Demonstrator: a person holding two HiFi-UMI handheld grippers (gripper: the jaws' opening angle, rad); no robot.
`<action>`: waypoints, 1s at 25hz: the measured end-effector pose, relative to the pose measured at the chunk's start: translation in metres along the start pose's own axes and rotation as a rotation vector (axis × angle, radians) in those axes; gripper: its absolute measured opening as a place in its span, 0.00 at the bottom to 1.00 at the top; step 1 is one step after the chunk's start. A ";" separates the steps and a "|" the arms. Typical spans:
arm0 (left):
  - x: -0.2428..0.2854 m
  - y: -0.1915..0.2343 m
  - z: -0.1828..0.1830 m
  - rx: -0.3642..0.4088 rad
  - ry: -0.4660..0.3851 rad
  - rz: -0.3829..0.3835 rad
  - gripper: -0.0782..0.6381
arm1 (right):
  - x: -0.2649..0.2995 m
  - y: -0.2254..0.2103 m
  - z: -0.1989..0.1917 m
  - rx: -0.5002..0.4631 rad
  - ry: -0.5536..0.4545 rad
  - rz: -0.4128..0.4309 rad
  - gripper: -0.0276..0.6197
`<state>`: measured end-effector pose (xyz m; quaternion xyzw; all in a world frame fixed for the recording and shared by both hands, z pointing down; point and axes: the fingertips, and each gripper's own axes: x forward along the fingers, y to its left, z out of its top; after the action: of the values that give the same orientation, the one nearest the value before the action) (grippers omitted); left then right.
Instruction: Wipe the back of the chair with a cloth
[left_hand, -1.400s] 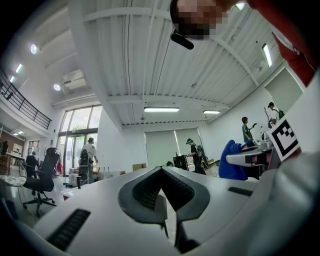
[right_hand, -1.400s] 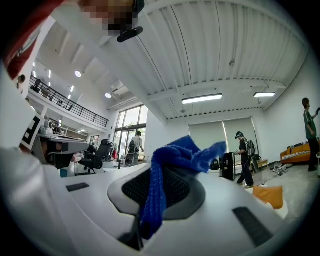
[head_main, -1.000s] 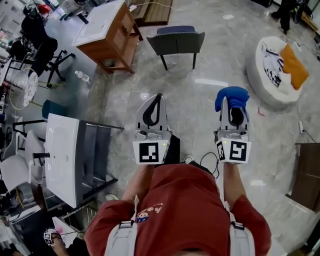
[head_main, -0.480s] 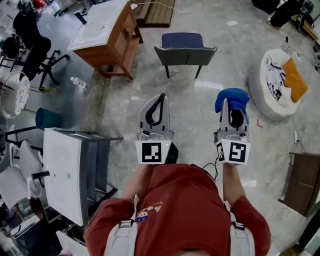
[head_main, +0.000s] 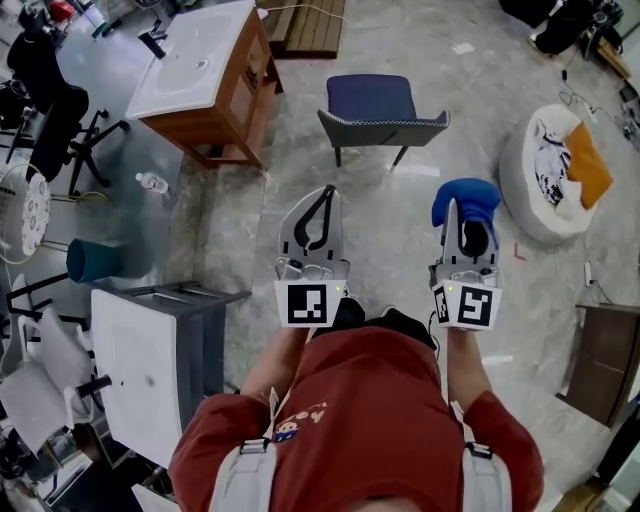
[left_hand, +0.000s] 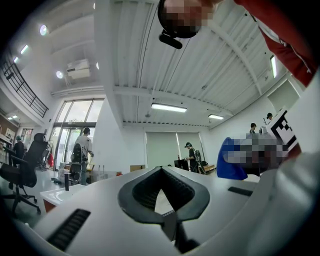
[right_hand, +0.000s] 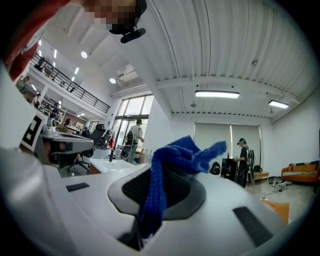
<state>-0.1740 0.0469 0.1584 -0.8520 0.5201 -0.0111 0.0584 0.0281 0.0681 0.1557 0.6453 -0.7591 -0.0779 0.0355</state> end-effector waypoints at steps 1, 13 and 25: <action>0.003 0.004 -0.001 0.003 -0.001 0.001 0.13 | 0.005 0.001 -0.002 -0.005 0.005 0.000 0.13; 0.044 -0.003 -0.003 0.074 -0.053 0.045 0.13 | 0.043 -0.028 -0.027 0.050 0.018 0.042 0.13; 0.089 -0.029 -0.028 0.055 -0.059 0.053 0.13 | 0.068 -0.061 -0.073 0.077 0.045 0.102 0.13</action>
<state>-0.1093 -0.0216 0.1861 -0.8360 0.5401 0.0015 0.0974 0.0880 -0.0136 0.2142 0.6081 -0.7926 -0.0323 0.0317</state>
